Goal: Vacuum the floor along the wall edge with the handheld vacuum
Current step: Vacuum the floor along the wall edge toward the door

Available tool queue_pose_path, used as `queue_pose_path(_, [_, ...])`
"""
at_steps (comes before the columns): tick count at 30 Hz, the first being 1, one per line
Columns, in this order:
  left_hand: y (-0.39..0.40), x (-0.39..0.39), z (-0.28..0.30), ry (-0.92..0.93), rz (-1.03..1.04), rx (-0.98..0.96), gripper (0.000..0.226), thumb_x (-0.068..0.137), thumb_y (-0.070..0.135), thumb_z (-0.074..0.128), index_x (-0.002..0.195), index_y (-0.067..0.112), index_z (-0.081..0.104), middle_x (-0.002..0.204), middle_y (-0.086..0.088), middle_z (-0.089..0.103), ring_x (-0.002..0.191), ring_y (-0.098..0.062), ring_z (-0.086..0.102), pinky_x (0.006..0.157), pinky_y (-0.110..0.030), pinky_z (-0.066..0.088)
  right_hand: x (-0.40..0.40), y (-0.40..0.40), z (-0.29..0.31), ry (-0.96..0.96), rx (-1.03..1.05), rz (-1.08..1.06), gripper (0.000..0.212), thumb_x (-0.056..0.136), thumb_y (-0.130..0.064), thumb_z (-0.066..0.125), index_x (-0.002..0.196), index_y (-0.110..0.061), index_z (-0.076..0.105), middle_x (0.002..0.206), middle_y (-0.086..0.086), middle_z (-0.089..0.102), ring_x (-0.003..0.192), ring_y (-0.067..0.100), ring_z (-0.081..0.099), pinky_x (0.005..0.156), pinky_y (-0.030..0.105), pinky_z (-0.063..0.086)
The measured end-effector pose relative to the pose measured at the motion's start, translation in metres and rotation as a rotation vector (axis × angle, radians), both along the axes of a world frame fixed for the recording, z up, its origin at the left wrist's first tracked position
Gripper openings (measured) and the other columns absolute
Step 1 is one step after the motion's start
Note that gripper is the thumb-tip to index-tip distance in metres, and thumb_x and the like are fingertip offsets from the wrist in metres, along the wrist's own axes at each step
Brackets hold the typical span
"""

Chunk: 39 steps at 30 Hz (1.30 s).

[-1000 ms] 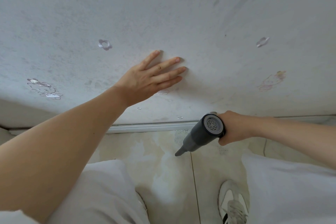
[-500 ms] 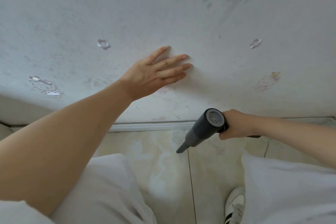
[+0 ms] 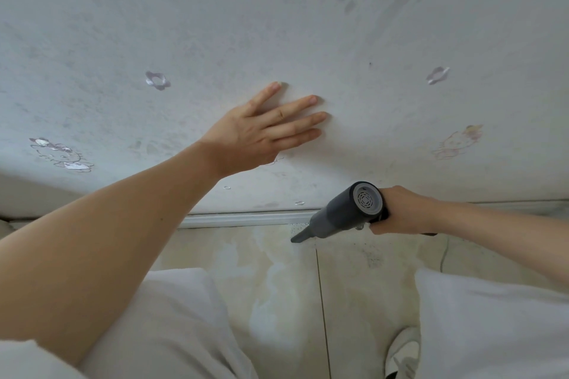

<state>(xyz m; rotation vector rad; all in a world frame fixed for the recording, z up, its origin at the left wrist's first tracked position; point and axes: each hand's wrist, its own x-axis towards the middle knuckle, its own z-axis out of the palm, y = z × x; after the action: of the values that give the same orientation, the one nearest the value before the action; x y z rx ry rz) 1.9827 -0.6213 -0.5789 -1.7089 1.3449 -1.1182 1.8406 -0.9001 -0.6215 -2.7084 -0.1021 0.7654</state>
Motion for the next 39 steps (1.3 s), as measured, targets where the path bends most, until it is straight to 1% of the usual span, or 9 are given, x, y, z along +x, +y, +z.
queue_pose_path(8, [-0.001, 0.002, -0.006, 0.000, -0.018, -0.028, 0.086, 0.091, 0.048, 0.055, 0.159, 0.022, 0.010, 0.165, 0.002, 0.010, 0.150, -0.023, 0.018, 0.118, -0.059, 0.002, 0.001, -0.001, -0.001, -0.001, 0.016, 0.003, 0.014, 0.073, -0.020, 0.064, 0.083, -0.025, 0.056, 0.084, -0.007, 0.065, 0.074, 0.012, 0.057, 0.059, 0.016, 0.039])
queue_pose_path(11, [-0.001, 0.001, -0.007, 0.014, -0.017, -0.035, 0.089, 0.089, 0.048, 0.057, 0.159, 0.022, 0.009, 0.166, 0.001, 0.009, 0.151, -0.024, 0.017, 0.118, -0.059, 0.001, -0.002, -0.001, -0.003, 0.006, 0.024, -0.007, 0.020, 0.075, -0.021, 0.063, 0.074, -0.034, 0.047, 0.081, -0.008, 0.063, 0.073, 0.013, 0.056, 0.060, 0.019, 0.040])
queue_pose_path(15, [-0.002, 0.002, -0.007, 0.024, -0.018, -0.024, 0.088, 0.089, 0.046, 0.055, 0.159, 0.021, 0.008, 0.166, 0.001, 0.008, 0.151, -0.025, 0.015, 0.118, -0.059, 0.000, -0.005, -0.002, -0.005, 0.013, 0.066, -0.057, 0.023, 0.077, -0.024, 0.063, 0.099, -0.025, 0.056, 0.096, -0.003, 0.068, 0.087, 0.017, 0.063, 0.076, 0.032, 0.052])
queue_pose_path(20, [-0.002, 0.003, -0.008, 0.016, -0.030, -0.034, 0.080, 0.092, 0.041, 0.050, 0.159, 0.021, 0.010, 0.165, 0.002, 0.010, 0.150, -0.024, 0.017, 0.118, -0.058, 0.001, -0.004, -0.002, 0.003, 0.016, 0.044, -0.044, 0.026, 0.078, -0.020, 0.064, 0.080, -0.039, 0.046, 0.079, -0.015, 0.059, 0.068, 0.001, 0.053, 0.057, 0.012, 0.038])
queue_pose_path(26, [-0.001, 0.002, -0.008, 0.035, -0.032, -0.039, 0.082, 0.092, 0.042, 0.052, 0.159, 0.021, 0.010, 0.165, 0.001, 0.010, 0.151, -0.024, 0.016, 0.118, -0.058, 0.001, -0.007, -0.002, 0.003, 0.033, 0.024, -0.037, 0.029, 0.080, -0.020, 0.063, 0.074, -0.038, 0.041, 0.078, -0.015, 0.057, 0.072, 0.008, 0.054, 0.058, 0.013, 0.038])
queue_pose_path(31, [-0.001, 0.002, -0.009, 0.024, -0.028, -0.039, 0.084, 0.091, 0.044, 0.053, 0.159, 0.021, 0.010, 0.165, 0.001, 0.009, 0.151, -0.023, 0.015, 0.118, -0.058, 0.000, -0.008, 0.002, -0.002, 0.042, 0.068, -0.036, 0.028, 0.082, -0.024, 0.066, 0.101, -0.034, 0.048, 0.100, -0.001, 0.066, 0.092, 0.019, 0.062, 0.079, 0.030, 0.050])
queue_pose_path(35, [-0.001, 0.002, -0.008, 0.020, -0.031, -0.037, 0.085, 0.090, 0.045, 0.055, 0.159, 0.022, 0.011, 0.165, 0.002, 0.010, 0.151, -0.022, 0.015, 0.118, -0.058, 0.001, -0.008, 0.008, -0.005, 0.034, 0.088, -0.025, 0.049, 0.082, -0.027, 0.068, 0.126, -0.027, 0.047, 0.108, -0.004, 0.064, 0.097, 0.016, 0.060, 0.083, 0.028, 0.049])
queue_pose_path(37, [-0.001, 0.003, -0.008, 0.021, -0.034, -0.043, 0.086, 0.090, 0.045, 0.056, 0.159, 0.022, 0.012, 0.165, 0.002, 0.010, 0.151, -0.023, 0.016, 0.118, -0.058, 0.001, -0.008, 0.009, -0.006, 0.034, 0.101, -0.023, 0.047, 0.081, -0.027, 0.068, 0.123, -0.031, 0.047, 0.108, -0.005, 0.063, 0.096, 0.016, 0.060, 0.082, 0.028, 0.049])
queue_pose_path(39, [-0.001, 0.003, -0.009, 0.023, -0.035, -0.046, 0.085, 0.090, 0.044, 0.056, 0.159, 0.022, 0.012, 0.165, 0.002, 0.010, 0.151, -0.023, 0.016, 0.118, -0.058, 0.001, -0.007, 0.009, -0.005, 0.030, 0.094, -0.014, 0.035, 0.081, -0.023, 0.066, 0.100, -0.043, 0.044, 0.101, -0.004, 0.064, 0.092, 0.018, 0.062, 0.078, 0.030, 0.050])
